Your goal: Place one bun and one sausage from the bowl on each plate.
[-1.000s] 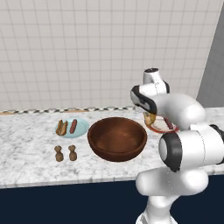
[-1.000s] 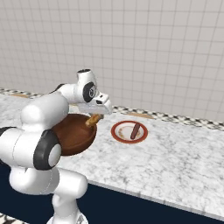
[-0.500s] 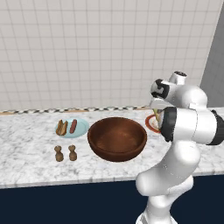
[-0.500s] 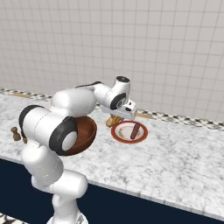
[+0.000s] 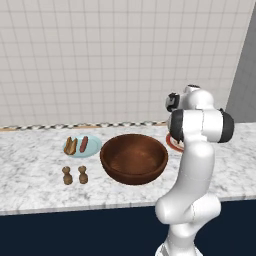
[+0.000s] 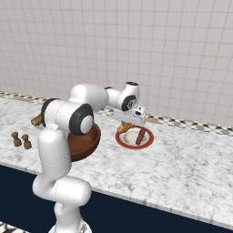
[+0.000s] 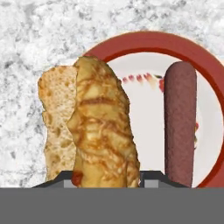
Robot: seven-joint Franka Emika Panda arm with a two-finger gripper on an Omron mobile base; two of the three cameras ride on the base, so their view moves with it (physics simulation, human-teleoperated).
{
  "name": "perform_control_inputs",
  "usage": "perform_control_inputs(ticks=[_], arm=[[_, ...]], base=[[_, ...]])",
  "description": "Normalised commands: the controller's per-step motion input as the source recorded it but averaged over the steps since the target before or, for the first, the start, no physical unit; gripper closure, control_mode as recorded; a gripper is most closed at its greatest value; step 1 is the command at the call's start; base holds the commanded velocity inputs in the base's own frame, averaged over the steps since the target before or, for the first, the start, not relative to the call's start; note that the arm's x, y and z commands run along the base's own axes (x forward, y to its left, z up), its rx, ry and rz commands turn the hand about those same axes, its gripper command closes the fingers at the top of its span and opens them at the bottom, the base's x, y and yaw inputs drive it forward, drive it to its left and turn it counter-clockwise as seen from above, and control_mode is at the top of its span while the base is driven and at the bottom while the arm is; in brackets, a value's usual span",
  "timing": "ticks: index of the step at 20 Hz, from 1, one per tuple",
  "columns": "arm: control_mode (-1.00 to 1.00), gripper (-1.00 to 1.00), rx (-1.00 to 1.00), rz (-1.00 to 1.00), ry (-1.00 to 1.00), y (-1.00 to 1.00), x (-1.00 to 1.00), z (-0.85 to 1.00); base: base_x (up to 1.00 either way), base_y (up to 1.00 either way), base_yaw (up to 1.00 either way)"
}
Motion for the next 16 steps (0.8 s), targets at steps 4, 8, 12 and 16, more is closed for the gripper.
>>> perform_control_inputs(ticks=[4, 8, 12, 16], arm=[[-1.0, 1.0, 0.0, -0.01, 0.08, -0.28, 0.0, -0.41], [-1.0, 1.0, -0.03, 0.0, 0.11, 0.0, -0.07, -0.47], [-1.0, 1.0, -0.01, 0.0, 0.09, -0.21, 0.18, -0.3], [-1.0, -1.0, 0.0, 0.0, 0.02, 0.0, 0.0, -0.01]], base=[[0.0, 0.0, 0.0], [0.0, 0.0, 0.0], [0.0, 0.0, 0.0], [0.0, 0.0, 0.0]])
